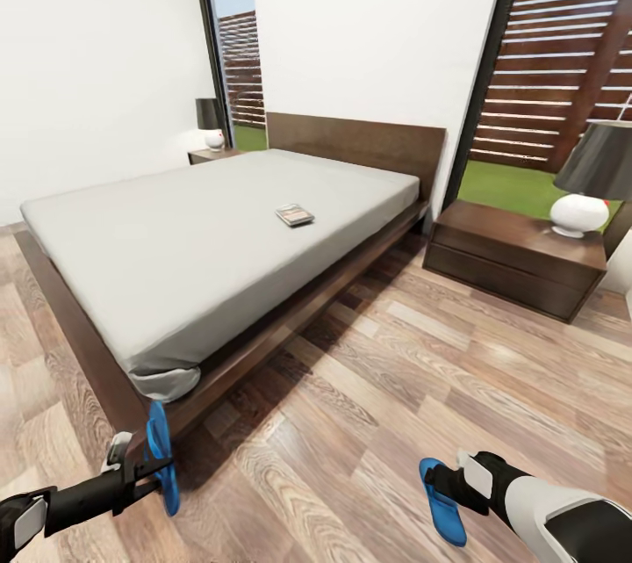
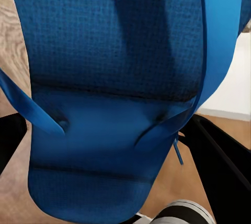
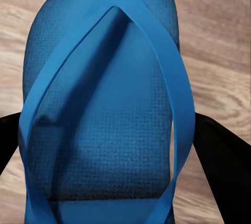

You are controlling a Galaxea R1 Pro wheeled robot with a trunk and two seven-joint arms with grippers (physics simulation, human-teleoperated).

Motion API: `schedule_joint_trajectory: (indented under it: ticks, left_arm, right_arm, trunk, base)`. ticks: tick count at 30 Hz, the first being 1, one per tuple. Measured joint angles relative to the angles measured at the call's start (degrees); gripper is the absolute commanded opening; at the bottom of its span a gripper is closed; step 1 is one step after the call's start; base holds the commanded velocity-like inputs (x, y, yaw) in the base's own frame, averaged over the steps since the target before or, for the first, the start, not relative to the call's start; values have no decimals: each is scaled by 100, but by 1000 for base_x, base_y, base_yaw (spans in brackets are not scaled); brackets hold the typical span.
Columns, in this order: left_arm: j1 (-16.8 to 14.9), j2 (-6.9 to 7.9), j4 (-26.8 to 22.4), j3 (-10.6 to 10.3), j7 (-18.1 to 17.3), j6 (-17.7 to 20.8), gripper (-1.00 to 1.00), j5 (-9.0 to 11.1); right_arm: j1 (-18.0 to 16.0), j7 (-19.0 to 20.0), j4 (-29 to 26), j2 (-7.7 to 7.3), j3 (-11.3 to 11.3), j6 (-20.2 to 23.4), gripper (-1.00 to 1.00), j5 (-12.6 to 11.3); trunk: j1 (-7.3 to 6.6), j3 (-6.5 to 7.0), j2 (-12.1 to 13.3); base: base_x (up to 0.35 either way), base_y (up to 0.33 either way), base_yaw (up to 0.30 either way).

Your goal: In the bedroom, move the book from the bed onto either nightstand, and place the two sandals side by side next to the bed.

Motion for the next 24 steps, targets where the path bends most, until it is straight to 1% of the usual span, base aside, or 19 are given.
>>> schedule_joint_trajectory:
  ticks: [18,24]
  left_arm:
    - [8,1,0,0,9,0,-100,0]
    - [9,1,0,0,15,0,-100,0]
  right_arm:
    - [0,0,0,0,9,0,-100,0]
    - [0,0,0,0,9,0,-100,0]
  trunk:
    - [0,0,0]
    - [0,0,0]
  base:
    - [0,0,162]
    - [0,0,195]
